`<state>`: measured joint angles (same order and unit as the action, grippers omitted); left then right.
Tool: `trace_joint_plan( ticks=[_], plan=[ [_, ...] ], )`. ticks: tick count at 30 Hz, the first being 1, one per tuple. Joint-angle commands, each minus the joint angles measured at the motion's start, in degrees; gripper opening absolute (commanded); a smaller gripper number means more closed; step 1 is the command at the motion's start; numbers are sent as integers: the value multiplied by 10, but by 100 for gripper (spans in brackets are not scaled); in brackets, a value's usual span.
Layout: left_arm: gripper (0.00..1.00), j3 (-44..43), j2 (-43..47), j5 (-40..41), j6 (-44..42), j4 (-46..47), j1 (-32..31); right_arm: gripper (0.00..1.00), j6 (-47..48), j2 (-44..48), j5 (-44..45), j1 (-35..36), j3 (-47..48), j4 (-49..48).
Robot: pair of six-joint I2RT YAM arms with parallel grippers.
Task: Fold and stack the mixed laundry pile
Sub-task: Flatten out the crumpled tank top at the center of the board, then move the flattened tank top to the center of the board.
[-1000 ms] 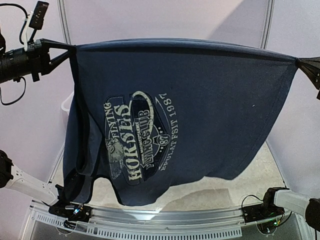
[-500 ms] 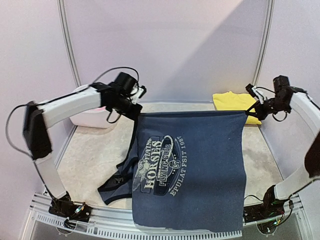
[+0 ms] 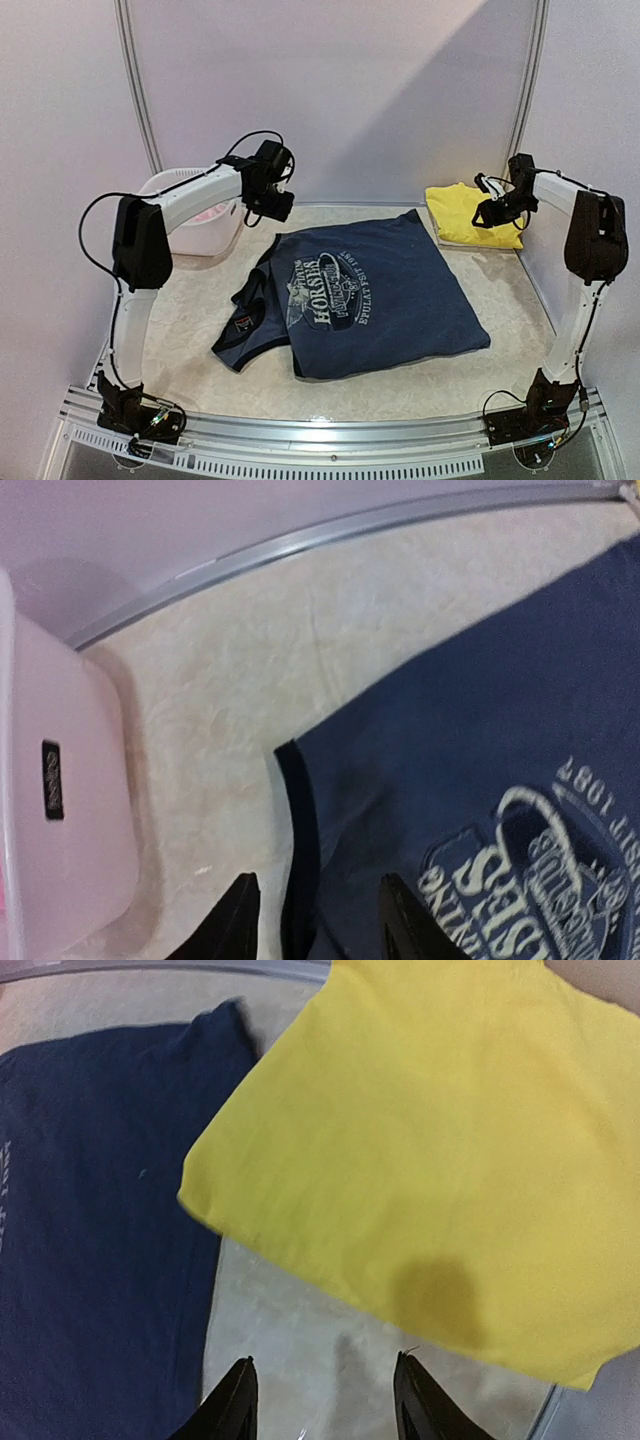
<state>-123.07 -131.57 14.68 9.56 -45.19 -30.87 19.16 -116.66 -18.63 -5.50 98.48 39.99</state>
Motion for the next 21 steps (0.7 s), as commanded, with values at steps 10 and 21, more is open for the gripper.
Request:
trace_joint_plan(
  ticks=[10, 21],
  plan=[
    [43, 417, 280, -128, 20, -35, -92, 46, 223, 311, -56, 6, -331, 112],
    [42, 528, 298, -183, 17, -96, -131, 48, 382, 347, 3, 33, -480, 117]
  ],
)
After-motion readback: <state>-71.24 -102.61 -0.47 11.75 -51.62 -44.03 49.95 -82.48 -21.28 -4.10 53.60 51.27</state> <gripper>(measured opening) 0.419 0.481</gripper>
